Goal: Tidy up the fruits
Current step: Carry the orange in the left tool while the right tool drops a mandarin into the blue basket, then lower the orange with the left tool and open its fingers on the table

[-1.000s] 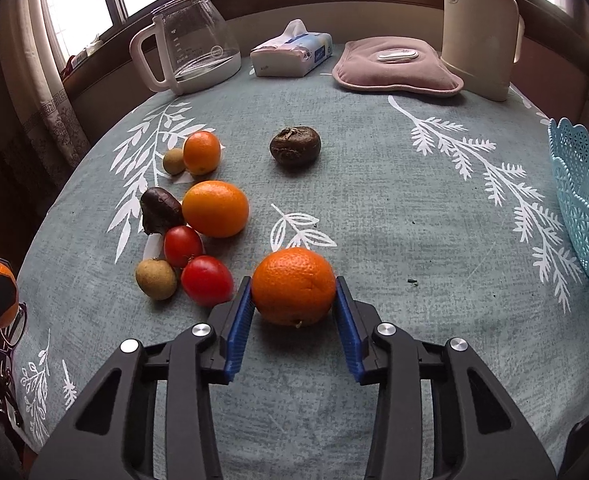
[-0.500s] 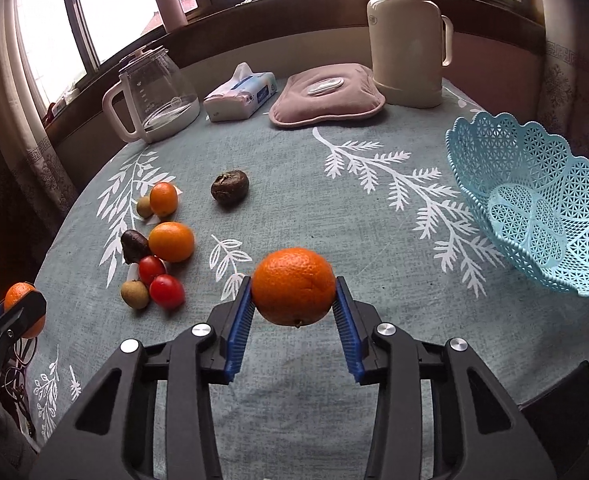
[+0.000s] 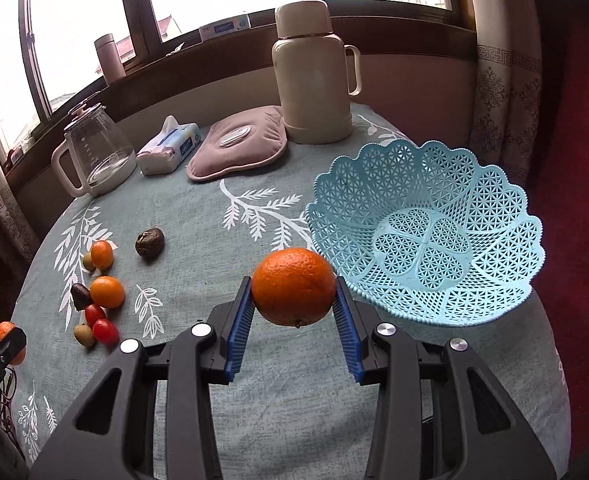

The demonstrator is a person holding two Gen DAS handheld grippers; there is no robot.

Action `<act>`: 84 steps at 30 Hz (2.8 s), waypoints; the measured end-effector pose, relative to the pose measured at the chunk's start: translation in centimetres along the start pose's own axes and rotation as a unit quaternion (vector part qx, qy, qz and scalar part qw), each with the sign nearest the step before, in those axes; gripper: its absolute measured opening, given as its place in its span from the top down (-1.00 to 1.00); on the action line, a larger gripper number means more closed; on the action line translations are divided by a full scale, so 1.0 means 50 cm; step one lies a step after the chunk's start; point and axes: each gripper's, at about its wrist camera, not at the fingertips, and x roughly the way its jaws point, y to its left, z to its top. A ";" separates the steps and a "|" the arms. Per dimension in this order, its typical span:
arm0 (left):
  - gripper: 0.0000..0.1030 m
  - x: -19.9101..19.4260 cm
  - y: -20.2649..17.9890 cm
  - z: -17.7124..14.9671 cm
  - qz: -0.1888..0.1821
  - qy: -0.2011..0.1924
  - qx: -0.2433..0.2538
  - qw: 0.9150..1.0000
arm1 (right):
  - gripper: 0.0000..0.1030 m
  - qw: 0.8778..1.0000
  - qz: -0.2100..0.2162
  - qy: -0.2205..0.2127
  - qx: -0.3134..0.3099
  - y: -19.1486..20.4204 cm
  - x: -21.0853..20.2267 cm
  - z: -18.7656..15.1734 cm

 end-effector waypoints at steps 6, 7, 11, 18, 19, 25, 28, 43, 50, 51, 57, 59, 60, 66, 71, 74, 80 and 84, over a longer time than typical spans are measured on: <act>0.23 0.004 -0.020 0.011 -0.004 -0.002 0.008 1.000 | 0.21 0.999 -0.027 -0.024 -0.007 -0.017 -0.017 0.009; 0.23 0.005 -0.024 0.012 -0.005 -0.002 0.009 1.000 | 0.21 0.999 -0.035 -0.028 -0.010 -0.020 -0.018 0.010; 0.23 0.008 -0.043 0.015 -0.007 -0.002 0.019 1.000 | 0.21 0.998 -0.056 -0.035 -0.009 -0.044 -0.015 0.014; 0.23 0.015 -0.090 0.028 -0.014 -0.005 0.040 0.999 | 0.21 0.995 -0.089 -0.040 0.013 -0.111 -0.012 0.026; 0.23 0.017 -0.099 0.030 -0.015 -0.005 0.044 0.999 | 0.21 0.995 -0.093 -0.039 0.017 -0.122 -0.009 0.027; 0.23 0.027 -0.151 0.039 -0.024 -0.006 0.066 0.997 | 0.21 0.992 -0.112 -0.028 0.042 -0.181 0.009 0.029; 0.23 0.036 -0.173 0.044 -0.029 -0.004 0.073 0.997 | 0.21 0.992 -0.114 -0.020 0.048 -0.196 0.019 0.029; 0.23 0.081 -0.255 0.056 -0.057 0.012 0.085 0.995 | -0.17 0.990 -0.123 -0.037 0.055 -0.196 0.003 0.032; 0.23 0.112 -0.293 0.071 -0.073 0.022 0.086 0.993 | -0.19 0.986 -0.121 -0.070 0.095 -0.238 -0.048 0.055; 0.23 0.118 -0.300 0.073 -0.075 0.023 0.088 0.993 | -0.25 0.984 -0.121 -0.077 0.102 -0.244 -0.056 0.057; 0.23 0.164 -0.356 0.096 -0.100 0.036 0.091 0.990 | -0.32 0.980 -0.123 -0.094 0.128 -0.268 -0.076 0.063; 0.23 0.177 -0.382 0.106 -0.111 0.037 0.098 0.988 | -0.32 0.979 -0.124 -0.092 0.131 -0.271 -0.072 0.064; 0.23 0.181 -0.396 0.110 -0.117 0.034 0.104 0.987 | -0.32 0.979 -0.124 -0.091 0.133 -0.273 -0.071 0.063; 0.23 0.206 -0.468 0.121 -0.143 0.030 0.132 0.980 | -0.32 0.979 -0.127 -0.087 0.136 -0.282 -0.065 0.061; -0.15 0.222 -0.499 0.126 -0.156 0.013 0.142 0.977 | -0.32 0.977 -0.143 -0.087 0.132 -0.284 -0.058 0.060; -0.51 0.221 -0.498 0.127 -0.156 0.003 0.141 0.978 | -0.32 0.976 -0.152 -0.089 0.128 -0.284 -0.057 0.060; -0.64 0.221 -0.475 0.127 -0.145 -0.002 0.132 0.980 | -0.32 0.976 -0.152 -0.087 0.129 -0.287 -0.054 0.057; -0.65 0.214 -0.435 0.117 -0.120 0.016 0.131 0.984 | -0.32 0.976 -0.144 -0.089 0.137 -0.292 -0.060 0.060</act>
